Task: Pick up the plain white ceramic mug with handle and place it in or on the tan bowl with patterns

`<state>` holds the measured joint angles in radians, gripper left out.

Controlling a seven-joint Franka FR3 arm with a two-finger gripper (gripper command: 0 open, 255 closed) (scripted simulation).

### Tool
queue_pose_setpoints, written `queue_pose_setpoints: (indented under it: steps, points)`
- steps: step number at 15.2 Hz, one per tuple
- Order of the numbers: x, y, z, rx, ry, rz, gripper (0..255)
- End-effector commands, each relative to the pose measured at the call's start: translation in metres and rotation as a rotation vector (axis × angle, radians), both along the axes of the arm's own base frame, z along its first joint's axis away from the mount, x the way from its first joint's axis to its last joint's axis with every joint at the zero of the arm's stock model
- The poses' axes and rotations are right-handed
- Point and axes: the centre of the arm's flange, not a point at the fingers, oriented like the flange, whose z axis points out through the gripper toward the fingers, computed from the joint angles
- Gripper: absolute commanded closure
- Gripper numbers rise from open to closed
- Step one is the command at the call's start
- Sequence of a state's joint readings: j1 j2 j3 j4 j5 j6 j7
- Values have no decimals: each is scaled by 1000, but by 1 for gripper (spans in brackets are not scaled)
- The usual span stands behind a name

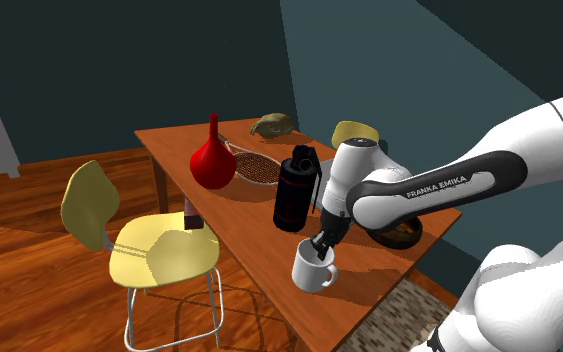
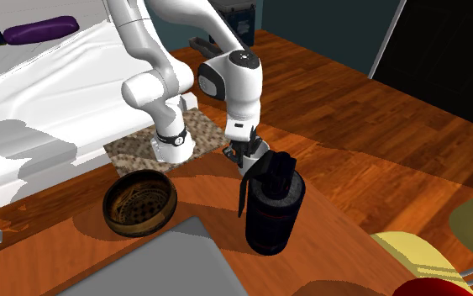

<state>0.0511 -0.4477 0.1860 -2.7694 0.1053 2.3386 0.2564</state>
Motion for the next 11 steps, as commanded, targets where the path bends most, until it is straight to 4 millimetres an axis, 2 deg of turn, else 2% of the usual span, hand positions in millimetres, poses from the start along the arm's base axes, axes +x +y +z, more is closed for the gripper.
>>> queue_pose_setpoints:
  steps: [1,6,11]
  points:
    - [0,0,0,0,0,0,255]
    - [0,0,0,0,0,0,255]
    - [0,0,26,0,0,0,255]
